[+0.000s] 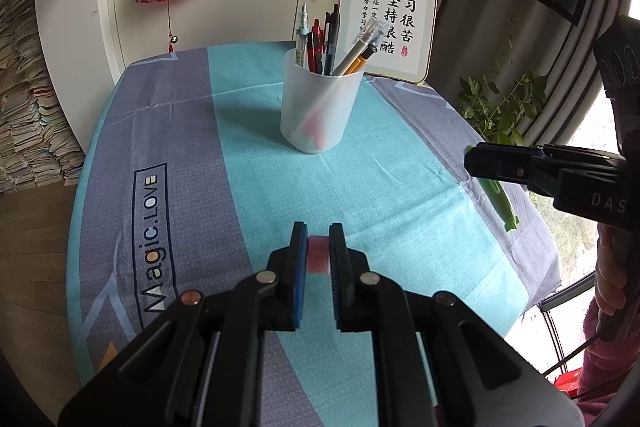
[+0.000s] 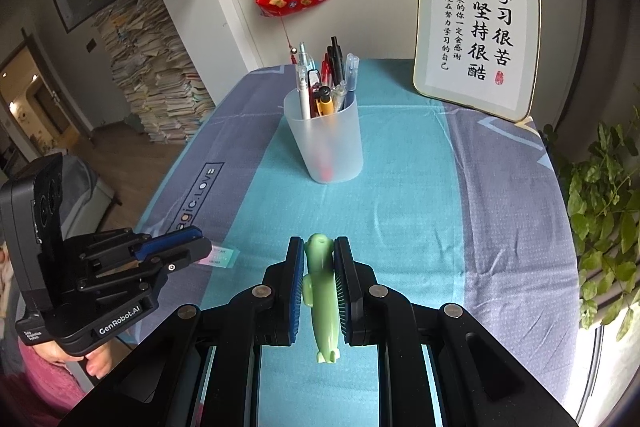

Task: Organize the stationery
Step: 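Carry the green highlighter into the cup with the right tool while the left tool holds the eraser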

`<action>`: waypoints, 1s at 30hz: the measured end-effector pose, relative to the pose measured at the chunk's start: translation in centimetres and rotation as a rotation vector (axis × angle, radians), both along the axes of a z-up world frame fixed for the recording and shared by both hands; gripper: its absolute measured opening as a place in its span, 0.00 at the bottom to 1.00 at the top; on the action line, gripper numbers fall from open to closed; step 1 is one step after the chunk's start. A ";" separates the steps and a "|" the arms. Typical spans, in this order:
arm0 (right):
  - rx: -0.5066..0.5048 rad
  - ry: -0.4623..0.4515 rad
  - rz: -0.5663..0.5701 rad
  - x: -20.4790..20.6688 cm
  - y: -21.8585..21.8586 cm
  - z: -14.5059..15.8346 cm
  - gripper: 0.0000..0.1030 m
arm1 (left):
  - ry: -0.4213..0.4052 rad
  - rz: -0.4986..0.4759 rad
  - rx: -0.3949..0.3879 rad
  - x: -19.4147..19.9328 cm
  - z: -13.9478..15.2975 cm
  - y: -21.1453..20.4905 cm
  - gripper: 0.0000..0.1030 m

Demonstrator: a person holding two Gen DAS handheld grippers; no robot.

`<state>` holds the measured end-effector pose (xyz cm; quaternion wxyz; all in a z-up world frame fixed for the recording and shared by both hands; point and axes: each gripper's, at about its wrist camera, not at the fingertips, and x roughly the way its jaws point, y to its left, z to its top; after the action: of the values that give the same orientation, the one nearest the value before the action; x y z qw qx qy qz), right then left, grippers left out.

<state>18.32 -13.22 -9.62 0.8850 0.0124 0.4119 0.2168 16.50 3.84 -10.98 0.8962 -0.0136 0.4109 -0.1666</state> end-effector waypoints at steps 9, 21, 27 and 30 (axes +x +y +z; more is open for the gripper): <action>0.017 -0.033 -0.002 1.1 0.5 1.7 0.16 | -0.064 -0.008 -0.016 1.6 2.3 0.0 0.08; 0.037 -0.135 -0.027 7.8 2.9 6.7 0.16 | -0.051 0.009 -0.042 2.4 1.9 0.7 0.08; 0.036 -0.109 -0.058 12.3 4.2 6.4 0.16 | -0.043 0.019 -0.050 3.0 1.6 1.3 0.08; 0.053 -0.119 -0.074 13.8 4.5 6.3 0.16 | -0.043 0.025 -0.054 3.4 1.5 1.8 0.08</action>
<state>32.13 -8.75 -3.34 0.9147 0.0381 0.3518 0.1954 19.86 5.61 -9.44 0.9061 -0.0395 0.3869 -0.1667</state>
